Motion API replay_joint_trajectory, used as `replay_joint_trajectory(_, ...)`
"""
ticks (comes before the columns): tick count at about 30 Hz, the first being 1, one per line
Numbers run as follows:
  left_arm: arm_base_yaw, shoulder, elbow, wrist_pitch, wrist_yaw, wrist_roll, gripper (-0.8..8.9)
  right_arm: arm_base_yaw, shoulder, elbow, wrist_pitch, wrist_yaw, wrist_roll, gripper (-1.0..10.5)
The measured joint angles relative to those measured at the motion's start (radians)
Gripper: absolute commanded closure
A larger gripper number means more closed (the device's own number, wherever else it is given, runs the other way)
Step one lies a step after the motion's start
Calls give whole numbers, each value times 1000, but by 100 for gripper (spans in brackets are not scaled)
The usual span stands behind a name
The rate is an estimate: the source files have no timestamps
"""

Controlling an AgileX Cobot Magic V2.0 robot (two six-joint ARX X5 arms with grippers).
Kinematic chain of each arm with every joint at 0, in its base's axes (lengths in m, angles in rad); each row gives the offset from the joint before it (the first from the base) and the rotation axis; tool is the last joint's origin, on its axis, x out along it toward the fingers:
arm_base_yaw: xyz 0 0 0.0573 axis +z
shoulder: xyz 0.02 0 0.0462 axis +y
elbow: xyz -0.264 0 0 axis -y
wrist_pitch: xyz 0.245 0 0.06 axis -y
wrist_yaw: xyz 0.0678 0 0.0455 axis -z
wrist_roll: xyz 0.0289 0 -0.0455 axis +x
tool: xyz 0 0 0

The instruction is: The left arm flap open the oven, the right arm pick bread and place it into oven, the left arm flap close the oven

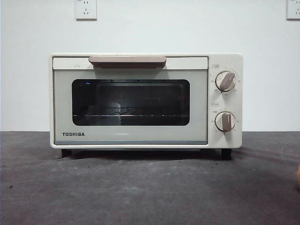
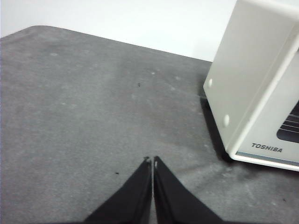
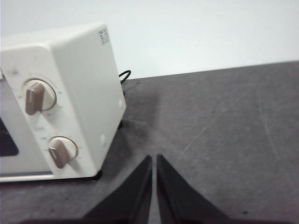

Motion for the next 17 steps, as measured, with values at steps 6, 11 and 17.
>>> replay_joint_trajectory(6, -16, 19, 30, -19, 6, -82, 802, 1, 2, 46, -61, 1, 90, 935)
replay_joint_trajectory(11, -27, 70, 126, -13, 6, -149, 802, 1, 43, 151, -114, 0, 134, 935)
replay_joint_trajectory(17, -30, 183, 263, -51, 13, -177, 802, 1, 154, 308, -212, -57, 141, 935)
